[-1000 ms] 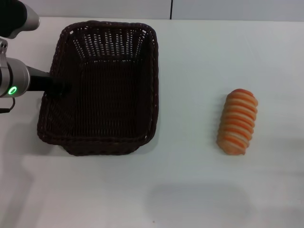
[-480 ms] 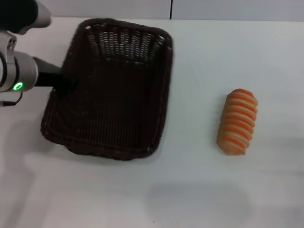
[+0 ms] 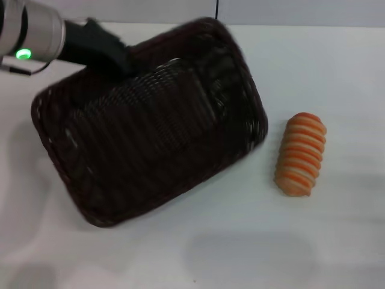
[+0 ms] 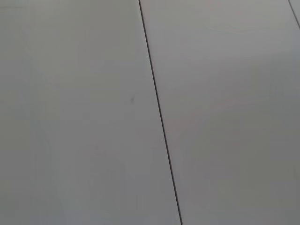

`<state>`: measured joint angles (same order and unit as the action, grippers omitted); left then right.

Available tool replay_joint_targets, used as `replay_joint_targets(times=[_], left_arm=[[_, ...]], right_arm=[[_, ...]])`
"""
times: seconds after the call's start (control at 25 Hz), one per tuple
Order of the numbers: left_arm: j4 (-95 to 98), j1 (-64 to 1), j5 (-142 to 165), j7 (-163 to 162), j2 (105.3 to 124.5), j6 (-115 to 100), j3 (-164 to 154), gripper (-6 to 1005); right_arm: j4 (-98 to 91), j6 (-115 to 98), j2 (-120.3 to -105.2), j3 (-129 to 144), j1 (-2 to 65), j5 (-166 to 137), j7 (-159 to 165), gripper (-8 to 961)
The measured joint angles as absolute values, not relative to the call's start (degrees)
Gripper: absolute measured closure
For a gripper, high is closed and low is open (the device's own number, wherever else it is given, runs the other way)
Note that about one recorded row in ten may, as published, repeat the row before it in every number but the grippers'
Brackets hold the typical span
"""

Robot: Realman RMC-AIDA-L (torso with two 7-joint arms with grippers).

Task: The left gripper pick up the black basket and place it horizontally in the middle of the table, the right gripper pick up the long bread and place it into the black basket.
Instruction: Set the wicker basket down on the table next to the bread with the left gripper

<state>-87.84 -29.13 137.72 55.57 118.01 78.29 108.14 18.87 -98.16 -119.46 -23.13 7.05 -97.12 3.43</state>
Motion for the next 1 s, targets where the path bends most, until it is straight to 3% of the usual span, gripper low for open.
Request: replay_joint_targets(times=[0.36,1.0], left_arm=[[-77.75,-41.15,129.31,69.04,117.99,96.01,117.49,800],[-66.79,-47.44,132.29,72.18,117.97,95.73,116.01,736]], right_arm=[[19.48,-98.94,-119.54,-21.27,6.6,-97.09,3.43,218],[19.51,-99.32,-119.53,-19.95,6.25,-97.09,3.56,225]])
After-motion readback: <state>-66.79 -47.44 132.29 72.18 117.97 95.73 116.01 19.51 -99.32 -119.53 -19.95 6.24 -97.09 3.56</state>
